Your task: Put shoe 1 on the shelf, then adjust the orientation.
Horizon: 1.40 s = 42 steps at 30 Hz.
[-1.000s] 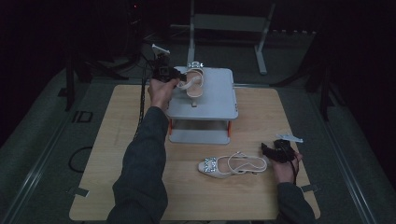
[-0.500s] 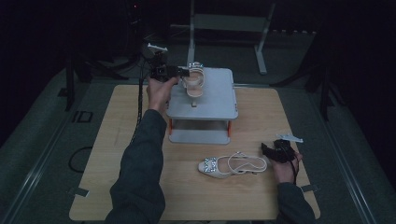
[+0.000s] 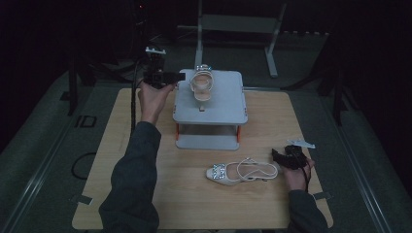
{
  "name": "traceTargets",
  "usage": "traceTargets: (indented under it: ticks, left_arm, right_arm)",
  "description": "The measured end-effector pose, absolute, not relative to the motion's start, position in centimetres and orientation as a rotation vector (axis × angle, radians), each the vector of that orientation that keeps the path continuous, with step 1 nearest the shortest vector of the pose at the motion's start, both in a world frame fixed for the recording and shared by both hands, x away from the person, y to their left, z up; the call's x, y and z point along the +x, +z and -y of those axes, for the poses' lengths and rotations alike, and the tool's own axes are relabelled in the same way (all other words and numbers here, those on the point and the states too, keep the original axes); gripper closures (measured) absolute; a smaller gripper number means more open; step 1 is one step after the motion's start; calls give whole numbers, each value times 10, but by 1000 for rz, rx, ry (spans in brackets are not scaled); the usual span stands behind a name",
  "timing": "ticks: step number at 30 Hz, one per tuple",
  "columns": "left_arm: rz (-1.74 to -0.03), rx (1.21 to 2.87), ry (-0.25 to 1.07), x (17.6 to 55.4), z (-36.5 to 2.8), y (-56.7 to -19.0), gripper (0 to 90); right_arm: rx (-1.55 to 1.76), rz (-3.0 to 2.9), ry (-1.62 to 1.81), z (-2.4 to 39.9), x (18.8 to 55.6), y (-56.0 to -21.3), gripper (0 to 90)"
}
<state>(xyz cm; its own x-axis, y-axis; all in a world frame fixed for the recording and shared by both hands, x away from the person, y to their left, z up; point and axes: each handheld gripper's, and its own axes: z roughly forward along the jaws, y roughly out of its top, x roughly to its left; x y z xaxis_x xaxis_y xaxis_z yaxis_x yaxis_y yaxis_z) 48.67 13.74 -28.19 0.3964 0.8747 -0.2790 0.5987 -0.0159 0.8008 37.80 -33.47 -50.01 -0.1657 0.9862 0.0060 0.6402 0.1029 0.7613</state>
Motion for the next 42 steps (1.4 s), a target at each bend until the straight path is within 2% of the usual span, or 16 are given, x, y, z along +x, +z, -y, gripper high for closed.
traceTargets:
  ticks: [8,14,19,28,35,42]
  left_arm:
    - [-1327,1770,514,463,-153,-307,526]
    - [-1363,1802,581,454,-161,-331,528]
    - [-1390,1787,583,445,-167,-359,530]
    - [-1480,1796,574,437,-173,-411,520]
    - [-1515,1837,585,428,-166,-449,505]
    - [-1554,1826,599,422,-169,-470,497]
  right_arm:
    - [1581,-1872,866,335,377,-500,390]
    - [1584,-1829,909,338,373,-491,524]
    - [1547,-1863,954,337,369,-477,526]
    - [1441,-1948,1005,337,361,-455,611]
    - [1257,-2051,1069,322,351,-428,577]
    - [1150,-2144,1103,301,345,-415,531]
